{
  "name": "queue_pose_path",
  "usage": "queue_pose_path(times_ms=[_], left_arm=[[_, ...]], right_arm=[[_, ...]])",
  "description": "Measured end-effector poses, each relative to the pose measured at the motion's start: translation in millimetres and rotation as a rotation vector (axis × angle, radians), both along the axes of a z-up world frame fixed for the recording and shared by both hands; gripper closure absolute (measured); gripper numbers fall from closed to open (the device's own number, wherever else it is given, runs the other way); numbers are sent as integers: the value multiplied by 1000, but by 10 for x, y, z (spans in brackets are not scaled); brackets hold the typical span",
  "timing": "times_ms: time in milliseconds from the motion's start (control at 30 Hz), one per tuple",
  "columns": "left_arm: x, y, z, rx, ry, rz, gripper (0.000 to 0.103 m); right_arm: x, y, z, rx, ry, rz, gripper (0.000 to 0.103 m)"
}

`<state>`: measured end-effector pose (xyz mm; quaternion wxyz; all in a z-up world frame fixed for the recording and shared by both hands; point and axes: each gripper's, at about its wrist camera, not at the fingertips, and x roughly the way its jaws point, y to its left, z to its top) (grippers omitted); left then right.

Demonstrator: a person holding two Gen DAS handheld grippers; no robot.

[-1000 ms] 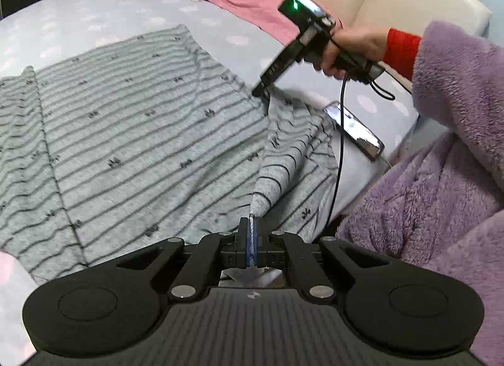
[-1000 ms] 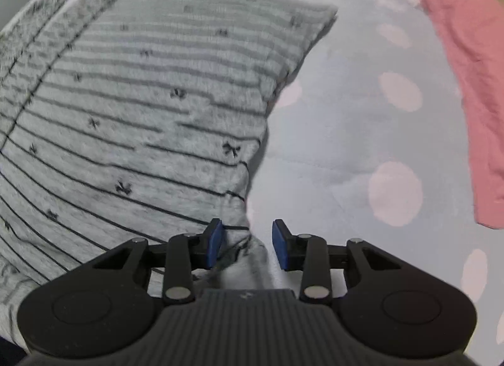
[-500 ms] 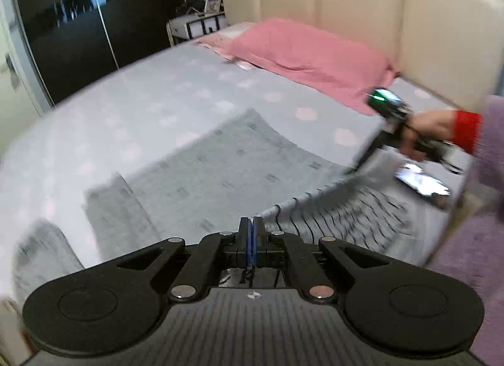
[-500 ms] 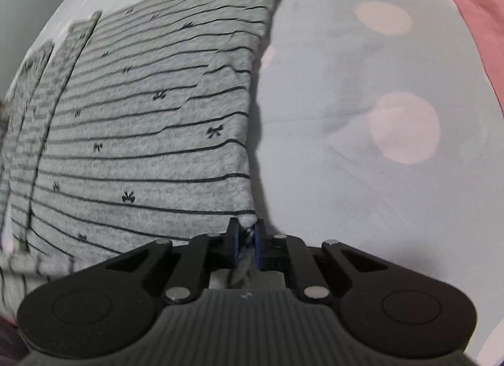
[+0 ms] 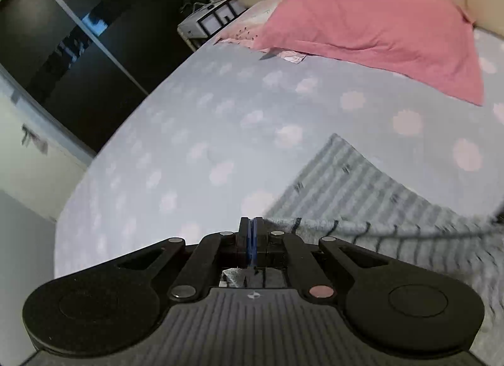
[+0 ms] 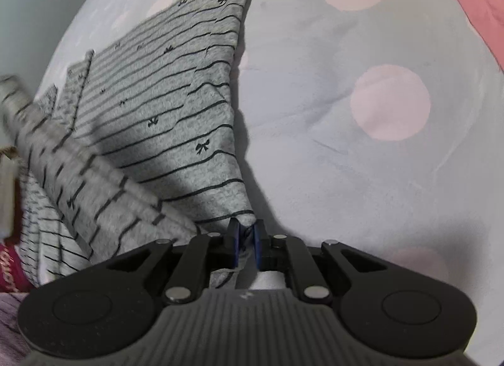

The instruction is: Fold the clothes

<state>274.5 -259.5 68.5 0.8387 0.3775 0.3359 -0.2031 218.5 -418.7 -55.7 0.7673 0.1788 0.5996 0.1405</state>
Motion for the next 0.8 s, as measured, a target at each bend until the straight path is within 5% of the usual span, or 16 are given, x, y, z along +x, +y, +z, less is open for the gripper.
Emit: queue_pose_path(times_ms=[167,367,567,667,800], left_arm=[[606,-698,-403,52,-7,-49,103],[1153,-1425,-1211,144,50,-117,103],[1369,-1845,-1924,163,119,-182,103],[1392,-1826,-2061,131,91,-182,101],[1447,-1609,-1908,-1,74,-134,73]], right_arm=[[-68,16,62,-3,-64,26,93],[-160,39,76,-27,-135,59,93],[-159,-25,53,-23,-147,60,93],[-149,-39,1,-22,-135,63,92],[-164,-54,-19,-9,-129,66,91]])
